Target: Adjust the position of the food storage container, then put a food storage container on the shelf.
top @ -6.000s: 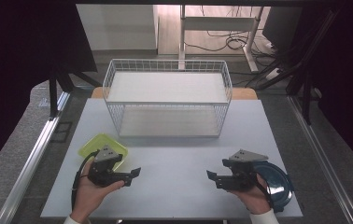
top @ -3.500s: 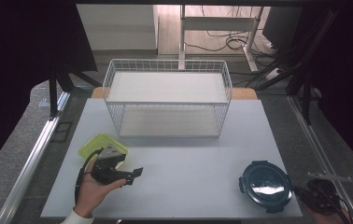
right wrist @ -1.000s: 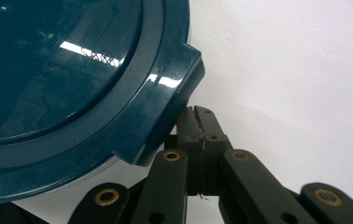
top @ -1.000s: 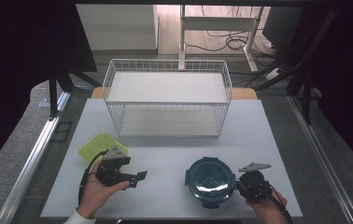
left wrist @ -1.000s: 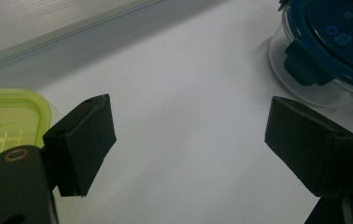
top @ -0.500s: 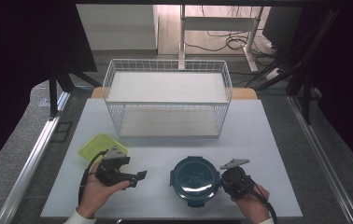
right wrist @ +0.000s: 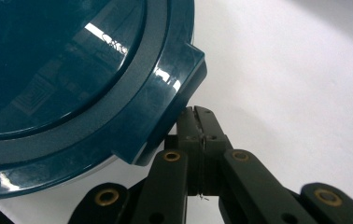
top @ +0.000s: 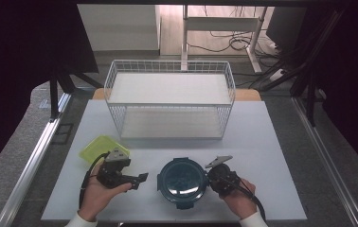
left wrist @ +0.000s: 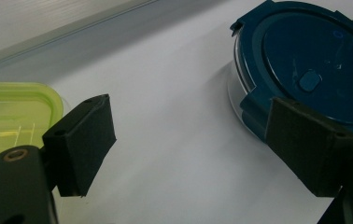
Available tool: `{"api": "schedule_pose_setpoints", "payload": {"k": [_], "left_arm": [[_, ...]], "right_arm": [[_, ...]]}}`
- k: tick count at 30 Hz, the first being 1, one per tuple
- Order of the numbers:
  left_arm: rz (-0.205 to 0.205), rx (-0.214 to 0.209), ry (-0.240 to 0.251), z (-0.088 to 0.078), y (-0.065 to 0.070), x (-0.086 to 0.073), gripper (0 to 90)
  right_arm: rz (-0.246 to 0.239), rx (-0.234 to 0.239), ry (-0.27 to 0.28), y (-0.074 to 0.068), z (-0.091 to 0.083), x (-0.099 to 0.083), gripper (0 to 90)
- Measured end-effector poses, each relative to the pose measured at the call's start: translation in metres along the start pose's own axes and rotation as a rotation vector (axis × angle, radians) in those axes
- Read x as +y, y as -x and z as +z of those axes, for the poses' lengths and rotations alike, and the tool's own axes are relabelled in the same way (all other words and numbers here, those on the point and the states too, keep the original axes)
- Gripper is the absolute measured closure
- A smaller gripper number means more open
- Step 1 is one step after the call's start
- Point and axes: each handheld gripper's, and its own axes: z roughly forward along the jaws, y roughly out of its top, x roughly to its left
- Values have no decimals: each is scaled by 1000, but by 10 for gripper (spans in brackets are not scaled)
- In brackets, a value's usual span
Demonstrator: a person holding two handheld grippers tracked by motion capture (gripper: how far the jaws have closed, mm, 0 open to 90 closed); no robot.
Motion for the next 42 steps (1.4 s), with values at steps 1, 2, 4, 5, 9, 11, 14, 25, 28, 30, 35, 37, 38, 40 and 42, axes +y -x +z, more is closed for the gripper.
{"api": "schedule_pose_setpoints", "payload": {"k": [1,2,4,5,9,11,14,25,28,30,35,37,38,40,42], "left_arm": [[-2,-2,0,0,0,0,155],[-5,-5,-1,1,0,0,155],[-6,-9,-2,1,0,0,155],[-6,-13,-2,2,0,0,155],[-12,-7,5,1,0,-2,155],[-10,19,5,0,0,-4,155],[-24,30,18,-4,-2,-8,155],[-42,13,30,-6,0,-11,155],[-46,16,28,-6,-2,-12,156],[-51,19,27,-5,-3,-12,156],[-58,20,28,-4,-4,-12,155],[-62,22,28,-3,-3,-12,150],[-67,22,29,-3,-3,-12,144],[-71,20,32,-4,-2,-12,133],[-83,1,37,-4,-2,-12,125]], "right_arm": [[0,3,1,-1,1,1,887],[-12,6,2,-4,2,3,886],[-19,10,3,-4,2,3,887],[-21,19,3,-4,1,3,887],[-3,94,15,5,1,1,886],[3,96,31,11,-4,-2,885],[48,85,99,26,-19,-10,885],[163,125,221,50,-39,-33,884],[176,136,237,54,-40,-35,884],[182,137,242,55,-40,-35,883],[176,150,253,53,-35,-36,851],[179,153,260,51,-35,-35,613],[183,159,270,51,-34,-35,507],[197,189,274,50,-34,-33,387],[194,213,286,49,-33,-33,305]]}}
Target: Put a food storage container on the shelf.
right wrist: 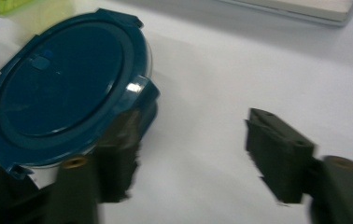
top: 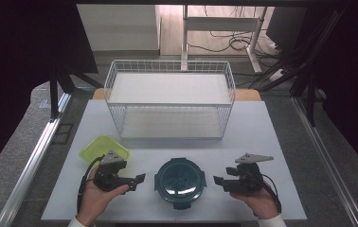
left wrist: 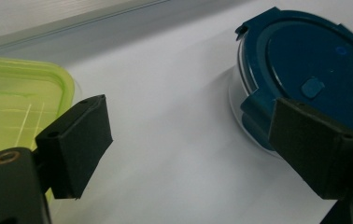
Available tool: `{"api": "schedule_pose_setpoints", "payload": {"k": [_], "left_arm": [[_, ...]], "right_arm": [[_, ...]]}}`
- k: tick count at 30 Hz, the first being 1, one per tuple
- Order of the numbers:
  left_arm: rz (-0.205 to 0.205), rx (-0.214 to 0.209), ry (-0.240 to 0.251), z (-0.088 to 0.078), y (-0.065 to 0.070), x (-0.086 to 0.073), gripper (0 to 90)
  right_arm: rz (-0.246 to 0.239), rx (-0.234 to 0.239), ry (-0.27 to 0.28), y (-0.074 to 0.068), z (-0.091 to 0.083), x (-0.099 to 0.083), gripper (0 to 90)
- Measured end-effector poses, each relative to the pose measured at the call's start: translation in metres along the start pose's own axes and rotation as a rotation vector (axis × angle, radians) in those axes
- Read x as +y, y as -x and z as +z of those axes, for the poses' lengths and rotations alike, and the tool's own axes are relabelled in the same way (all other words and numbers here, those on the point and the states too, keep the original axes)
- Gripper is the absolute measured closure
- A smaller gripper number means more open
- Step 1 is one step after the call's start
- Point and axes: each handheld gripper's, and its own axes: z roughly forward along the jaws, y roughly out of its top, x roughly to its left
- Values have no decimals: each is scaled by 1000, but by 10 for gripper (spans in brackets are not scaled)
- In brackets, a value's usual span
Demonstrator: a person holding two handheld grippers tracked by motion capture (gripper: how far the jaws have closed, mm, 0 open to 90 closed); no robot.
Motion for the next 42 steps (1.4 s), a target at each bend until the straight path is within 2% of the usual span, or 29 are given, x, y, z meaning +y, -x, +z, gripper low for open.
{"api": "schedule_pose_setpoints", "payload": {"k": [1,4,7,8,10,14,19,24,26,30,32,35,38,41,42], "left_arm": [[-5,-5,0,0,0,0,118],[-15,-16,-3,2,2,0,110],[-21,-24,-7,3,3,0,104],[-24,-27,-8,4,4,0,99],[-34,-37,-9,5,5,0,98],[-83,-68,1,7,7,2,69],[-72,-89,-17,15,9,5,55],[-116,-145,-43,25,12,5,40],[-136,-176,-54,28,13,4,39],[-167,-210,-63,32,15,5,32],[-179,-218,-71,35,15,5,31],[-184,-222,-88,42,17,4,30],[-203,-247,-101,49,19,4,30],[-236,-290,-99,55,19,5,33],[-232,-281,-103,58,20,6,38]], "right_arm": [[-7,0,11,-2,0,-1,264],[-11,25,0,-3,3,-3,230],[-5,30,-6,-5,6,-3,222],[-3,47,-14,-6,8,-4,232],[-4,54,-12,-7,8,-4,232],[14,88,-2,-10,9,-4,216],[25,118,7,-13,11,1,212],[98,155,8,-19,17,-3,181],[101,153,1,-20,19,-3,170],[121,158,-17,-23,26,-2,125],[125,161,-16,-23,27,-2,120],[155,181,-15,-22,31,0,109],[181,196,-27,-19,38,0,105],[213,220,-33,-17,46,-1,104],[237,236,-38,-16,51,-2,100]]}}
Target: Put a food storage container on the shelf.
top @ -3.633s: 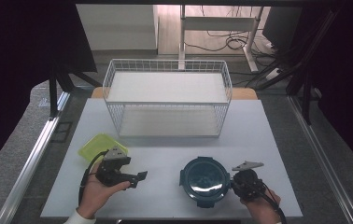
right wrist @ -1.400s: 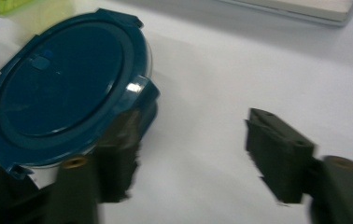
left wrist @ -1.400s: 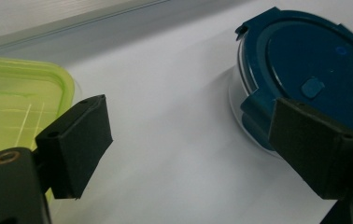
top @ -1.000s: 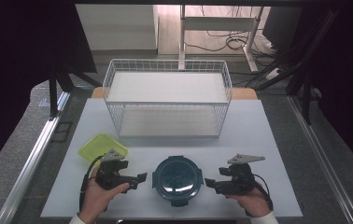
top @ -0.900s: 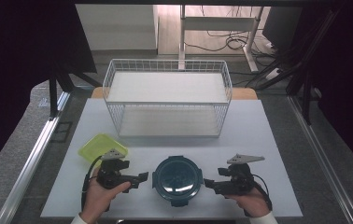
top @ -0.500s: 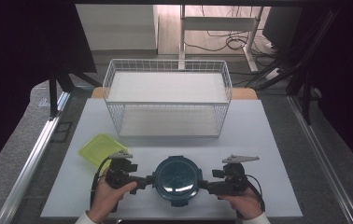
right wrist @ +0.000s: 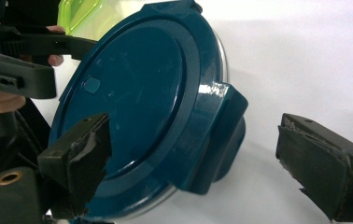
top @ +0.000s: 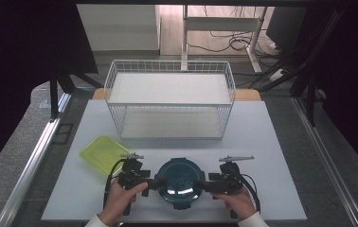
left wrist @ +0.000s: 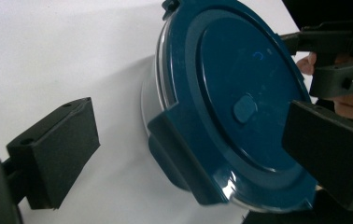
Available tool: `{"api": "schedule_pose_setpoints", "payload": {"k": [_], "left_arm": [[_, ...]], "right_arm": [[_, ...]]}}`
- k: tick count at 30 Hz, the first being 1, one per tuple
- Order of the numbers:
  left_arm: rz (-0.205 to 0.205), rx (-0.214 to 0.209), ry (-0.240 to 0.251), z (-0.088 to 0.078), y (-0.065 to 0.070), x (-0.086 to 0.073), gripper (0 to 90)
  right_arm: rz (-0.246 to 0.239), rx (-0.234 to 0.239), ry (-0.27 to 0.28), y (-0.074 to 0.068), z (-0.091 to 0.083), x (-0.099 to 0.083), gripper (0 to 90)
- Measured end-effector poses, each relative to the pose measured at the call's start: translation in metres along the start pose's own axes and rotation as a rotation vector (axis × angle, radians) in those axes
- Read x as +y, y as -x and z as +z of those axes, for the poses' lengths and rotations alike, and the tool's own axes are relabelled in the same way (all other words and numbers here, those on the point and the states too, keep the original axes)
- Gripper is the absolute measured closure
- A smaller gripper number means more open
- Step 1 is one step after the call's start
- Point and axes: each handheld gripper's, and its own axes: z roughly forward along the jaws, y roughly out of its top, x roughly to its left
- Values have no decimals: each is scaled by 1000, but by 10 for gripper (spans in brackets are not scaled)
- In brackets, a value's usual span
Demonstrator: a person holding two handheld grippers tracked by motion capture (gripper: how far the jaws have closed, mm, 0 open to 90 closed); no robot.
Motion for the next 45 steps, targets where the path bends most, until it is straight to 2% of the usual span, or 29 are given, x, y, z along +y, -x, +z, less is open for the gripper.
{"api": "schedule_pose_setpoints", "payload": {"k": [1,2,7,8,12,18,21,22,25,26,28,32,36,42,45], "left_arm": [[0,0,0,0,0,0,40],[-4,-6,1,2,0,0,41],[-12,-26,-16,8,1,-2,41],[-40,-60,-16,10,0,-4,44],[-69,-84,-25,15,-1,-8,48],[-85,-114,-66,22,5,-13,94],[-98,-112,-65,23,6,-14,88],[-115,-114,-60,23,5,-14,94],[-132,-109,-50,22,5,-14,132],[-126,-85,-25,18,7,-13,162],[-130,-74,-19,15,7,-12,195],[-169,-90,-4,13,4,-14,245],[-193,-81,20,10,7,-16,267],[-214,-82,41,6,8,-18,307],[-205,-81,43,5,9,-18,315]], "right_arm": [[0,0,0,0,0,0,100],[24,8,-5,1,4,0,97],[46,28,-16,2,9,-1,95],[53,35,-22,2,12,-2,90],[71,55,-36,2,16,-3,89],[102,109,-49,3,19,-4,165],[113,118,-58,2,19,-4,171],[114,117,-60,2,19,-4,175],[140,123,-65,4,18,-3,201],[162,127,-69,5,17,-3,221],[170,128,-68,5,16,-3,231],[197,126,-44,5,12,-4,286],[181,118,-27,2,8,-5,305],[182,102,-9,-2,5,-7,319],[184,100,-2,-2,5,-7,323]]}}
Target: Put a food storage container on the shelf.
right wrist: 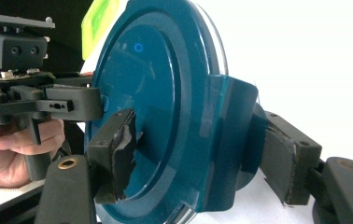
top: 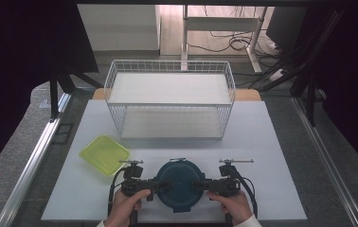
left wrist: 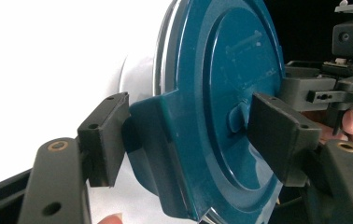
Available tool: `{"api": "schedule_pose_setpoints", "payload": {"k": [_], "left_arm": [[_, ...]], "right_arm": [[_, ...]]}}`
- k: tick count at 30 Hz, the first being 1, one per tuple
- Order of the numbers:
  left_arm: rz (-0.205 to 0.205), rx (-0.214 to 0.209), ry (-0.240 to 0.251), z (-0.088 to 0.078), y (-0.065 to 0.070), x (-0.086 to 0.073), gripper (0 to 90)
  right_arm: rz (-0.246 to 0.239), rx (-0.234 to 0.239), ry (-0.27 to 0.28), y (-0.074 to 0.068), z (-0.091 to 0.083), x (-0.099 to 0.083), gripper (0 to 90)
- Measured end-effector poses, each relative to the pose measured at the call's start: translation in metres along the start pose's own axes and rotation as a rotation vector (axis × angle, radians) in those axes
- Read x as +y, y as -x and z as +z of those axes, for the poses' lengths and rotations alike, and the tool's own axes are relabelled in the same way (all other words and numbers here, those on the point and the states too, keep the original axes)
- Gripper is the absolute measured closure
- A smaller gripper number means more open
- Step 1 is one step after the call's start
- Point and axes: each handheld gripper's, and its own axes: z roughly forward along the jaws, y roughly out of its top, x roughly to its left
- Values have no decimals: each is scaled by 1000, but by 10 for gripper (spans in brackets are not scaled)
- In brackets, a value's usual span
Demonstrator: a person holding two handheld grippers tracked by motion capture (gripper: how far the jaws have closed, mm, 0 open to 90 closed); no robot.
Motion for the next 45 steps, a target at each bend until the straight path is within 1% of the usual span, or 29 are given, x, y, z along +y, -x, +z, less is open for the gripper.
{"api": "schedule_pose_setpoints", "payload": {"k": [6,7,8,9,10,11,17,20,26,30,34,39,45], "left_arm": [[-2,-7,10,-3,0,0,343],[7,-6,15,-3,1,0,344],[17,-4,16,-3,2,0,344],[33,2,21,-3,4,0,345],[33,2,21,-3,4,0,345],[43,8,20,-4,5,0,346],[54,7,28,-4,7,0,347],[73,12,36,-5,9,0,350],[71,8,46,-5,9,1,352],[80,6,54,-7,10,3,353],[81,-3,54,-10,10,3,354],[88,-3,62,-13,10,8,354],[103,3,81,-19,15,20,355]], "right_arm": [[-9,-4,15,-2,-2,0,341],[-6,-3,29,-3,-4,0,355],[-6,-3,29,-3,-4,0,355],[-15,-3,37,-3,-6,0,360],[-15,-3,37,-3,-6,0,360],[-18,0,42,-3,-7,0,366],[-29,-8,62,-5,-9,1,376],[-34,-12,81,-6,-10,1,380],[-47,-16,88,-8,-11,1,381],[-59,-16,94,-9,-12,2,381],[-77,-21,99,-14,-13,4,381],[-94,-23,96,-16,-13,9,382],[-120,-17,114,-22,-15,20,382]]}}
